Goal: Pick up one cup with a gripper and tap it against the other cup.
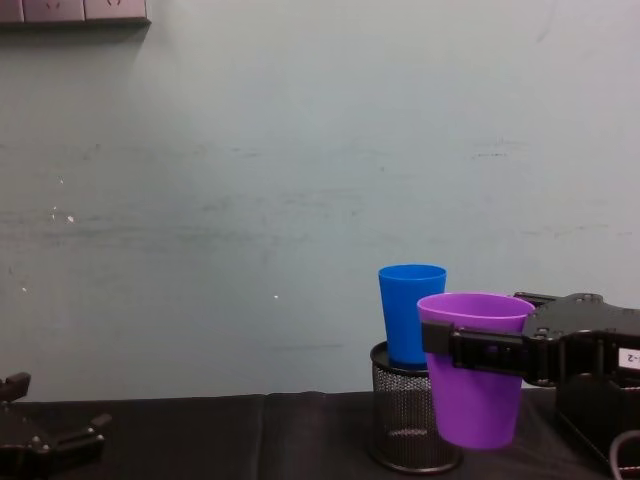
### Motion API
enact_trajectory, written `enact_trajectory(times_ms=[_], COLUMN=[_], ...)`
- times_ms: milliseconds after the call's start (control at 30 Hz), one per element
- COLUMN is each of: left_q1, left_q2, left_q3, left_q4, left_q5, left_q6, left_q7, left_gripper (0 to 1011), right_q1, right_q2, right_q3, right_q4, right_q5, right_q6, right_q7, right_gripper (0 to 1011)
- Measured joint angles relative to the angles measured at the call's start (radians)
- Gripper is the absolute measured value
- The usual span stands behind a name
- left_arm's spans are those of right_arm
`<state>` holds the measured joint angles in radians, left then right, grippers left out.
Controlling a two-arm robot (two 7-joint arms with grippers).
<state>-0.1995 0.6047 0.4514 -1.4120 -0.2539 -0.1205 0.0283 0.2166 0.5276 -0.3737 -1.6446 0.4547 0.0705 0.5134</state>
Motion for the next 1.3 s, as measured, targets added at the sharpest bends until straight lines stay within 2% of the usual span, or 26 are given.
enact_trajectory(times_ms=[1300], left_q1=[0.000], left_q2=[0.000], left_q3=[0.000], left_q4=[0.000], left_q5=[0.000], left_q6=[0.000], left_q7=[0.000], left_gripper=[1000], right_q1=[0.000], right_q2=[0.000], right_q3=[0.000], right_q4=[0.000], right_q5=[0.000], right_q6=[0.000], right_q7=[0.001], right_gripper=[735])
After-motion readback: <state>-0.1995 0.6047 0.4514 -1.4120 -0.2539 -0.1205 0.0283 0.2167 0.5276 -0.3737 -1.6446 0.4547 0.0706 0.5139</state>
